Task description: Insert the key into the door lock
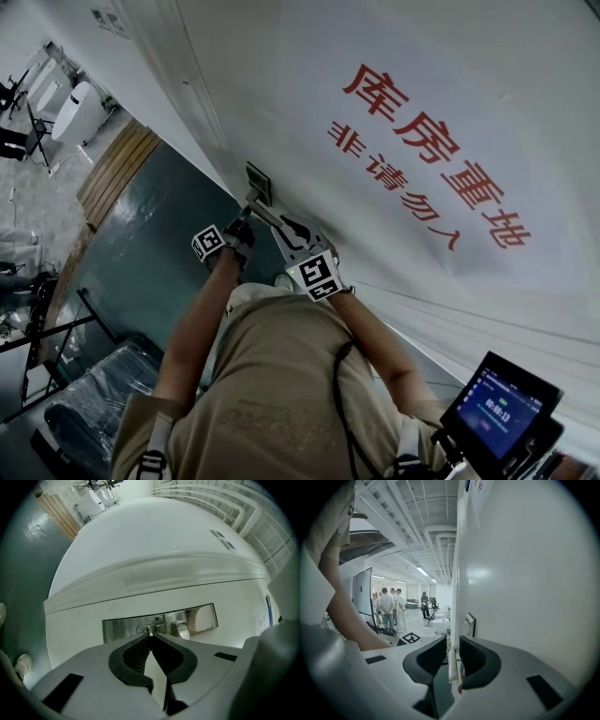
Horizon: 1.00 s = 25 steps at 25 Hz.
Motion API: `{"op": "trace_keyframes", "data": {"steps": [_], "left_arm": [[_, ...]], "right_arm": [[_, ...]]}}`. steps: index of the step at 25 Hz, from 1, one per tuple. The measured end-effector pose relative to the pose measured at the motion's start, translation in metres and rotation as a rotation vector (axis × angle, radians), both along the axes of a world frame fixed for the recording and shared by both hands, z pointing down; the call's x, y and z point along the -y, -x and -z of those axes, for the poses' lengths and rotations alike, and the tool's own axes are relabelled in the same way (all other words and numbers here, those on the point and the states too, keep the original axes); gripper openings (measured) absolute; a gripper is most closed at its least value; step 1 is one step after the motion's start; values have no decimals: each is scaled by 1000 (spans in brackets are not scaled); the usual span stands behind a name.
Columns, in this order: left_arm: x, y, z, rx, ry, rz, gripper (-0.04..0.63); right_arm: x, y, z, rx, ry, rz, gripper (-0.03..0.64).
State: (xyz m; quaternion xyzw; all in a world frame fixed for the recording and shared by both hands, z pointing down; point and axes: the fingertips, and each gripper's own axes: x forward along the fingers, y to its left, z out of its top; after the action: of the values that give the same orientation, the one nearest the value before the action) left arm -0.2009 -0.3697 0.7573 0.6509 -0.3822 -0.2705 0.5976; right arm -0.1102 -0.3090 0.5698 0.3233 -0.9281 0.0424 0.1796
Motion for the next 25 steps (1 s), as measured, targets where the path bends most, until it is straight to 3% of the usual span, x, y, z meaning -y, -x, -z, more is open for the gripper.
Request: {"op": "trace_keyframes", "data": {"steps": [25], "left_arm": [[3, -1, -6, -15, 9, 13, 32]], "right_arm": [[5, -4, -1, -4, -4, 8, 77]]}}
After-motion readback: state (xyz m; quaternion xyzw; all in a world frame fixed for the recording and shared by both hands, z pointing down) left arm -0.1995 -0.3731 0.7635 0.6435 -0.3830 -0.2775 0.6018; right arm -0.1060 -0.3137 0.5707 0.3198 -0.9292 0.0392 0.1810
